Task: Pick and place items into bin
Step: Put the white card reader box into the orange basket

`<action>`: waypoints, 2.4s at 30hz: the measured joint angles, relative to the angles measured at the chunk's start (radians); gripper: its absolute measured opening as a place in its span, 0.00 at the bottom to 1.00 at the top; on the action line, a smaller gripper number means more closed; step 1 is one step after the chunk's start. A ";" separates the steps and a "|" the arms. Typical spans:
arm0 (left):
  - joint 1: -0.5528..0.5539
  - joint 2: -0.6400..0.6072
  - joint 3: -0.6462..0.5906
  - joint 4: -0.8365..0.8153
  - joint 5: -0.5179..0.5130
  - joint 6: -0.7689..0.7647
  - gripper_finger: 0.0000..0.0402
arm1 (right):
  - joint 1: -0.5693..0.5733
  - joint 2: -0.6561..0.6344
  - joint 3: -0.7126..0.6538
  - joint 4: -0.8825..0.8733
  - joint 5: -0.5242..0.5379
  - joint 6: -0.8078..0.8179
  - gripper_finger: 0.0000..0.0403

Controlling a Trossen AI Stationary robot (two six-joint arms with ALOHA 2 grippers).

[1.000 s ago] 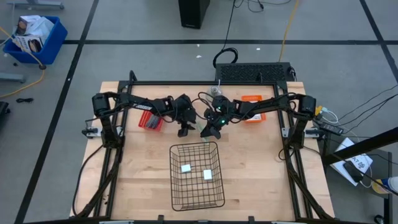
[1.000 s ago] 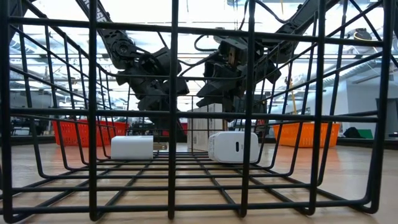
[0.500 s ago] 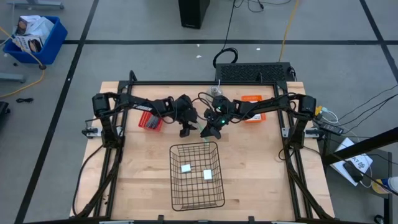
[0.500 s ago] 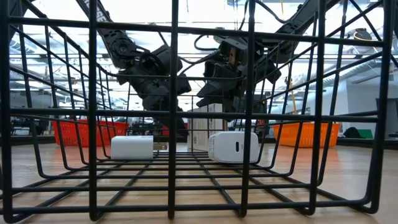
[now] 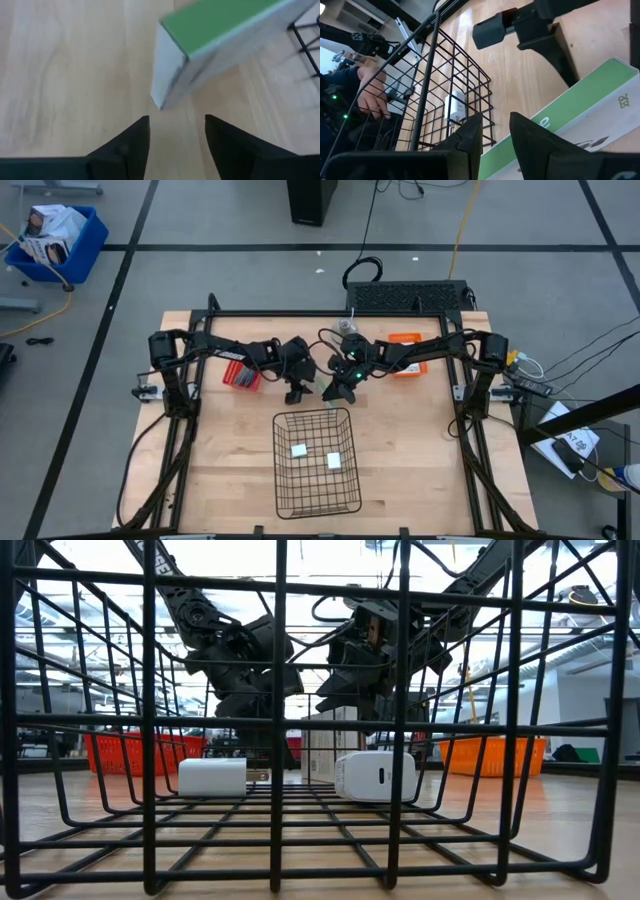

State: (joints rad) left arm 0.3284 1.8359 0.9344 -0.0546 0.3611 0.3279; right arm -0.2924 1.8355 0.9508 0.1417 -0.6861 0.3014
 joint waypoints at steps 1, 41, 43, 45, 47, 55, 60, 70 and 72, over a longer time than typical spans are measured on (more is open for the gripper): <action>0.000 0.000 0.000 -0.008 0.002 0.003 0.50 | 0.000 0.000 0.000 0.000 0.000 0.000 0.24; -0.054 0.001 0.000 0.126 0.049 0.061 0.38 | 0.001 -0.001 0.000 0.005 -0.030 -0.017 0.24; -0.054 0.001 0.000 0.126 0.049 0.071 0.31 | 0.001 -0.001 0.000 0.006 -0.031 -0.014 0.24; -0.054 0.001 0.000 0.125 0.052 0.075 0.25 | 0.001 -0.002 0.000 0.006 -0.032 -0.014 0.24; -0.054 0.001 0.000 0.124 0.054 0.082 0.19 | 0.001 -0.002 0.000 0.008 -0.034 -0.013 0.24; -0.041 0.001 0.000 0.124 0.056 0.048 0.12 | -0.004 -0.015 -0.003 0.105 -0.054 0.008 0.24; -0.017 0.001 0.000 0.137 0.052 -0.009 0.15 | -0.025 -0.070 -0.004 0.116 -0.038 0.013 0.24; -0.003 0.000 0.002 0.228 0.048 -0.109 0.14 | -0.080 -0.236 -0.004 0.009 0.027 -0.082 0.24; -0.004 0.000 0.003 0.239 0.039 -0.137 0.15 | -0.091 -0.283 -0.003 -0.059 0.047 -0.086 0.24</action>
State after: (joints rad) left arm 0.3241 1.8362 0.9373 0.1844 0.4002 0.1912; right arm -0.3837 1.5529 0.9474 0.0828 -0.6393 0.2157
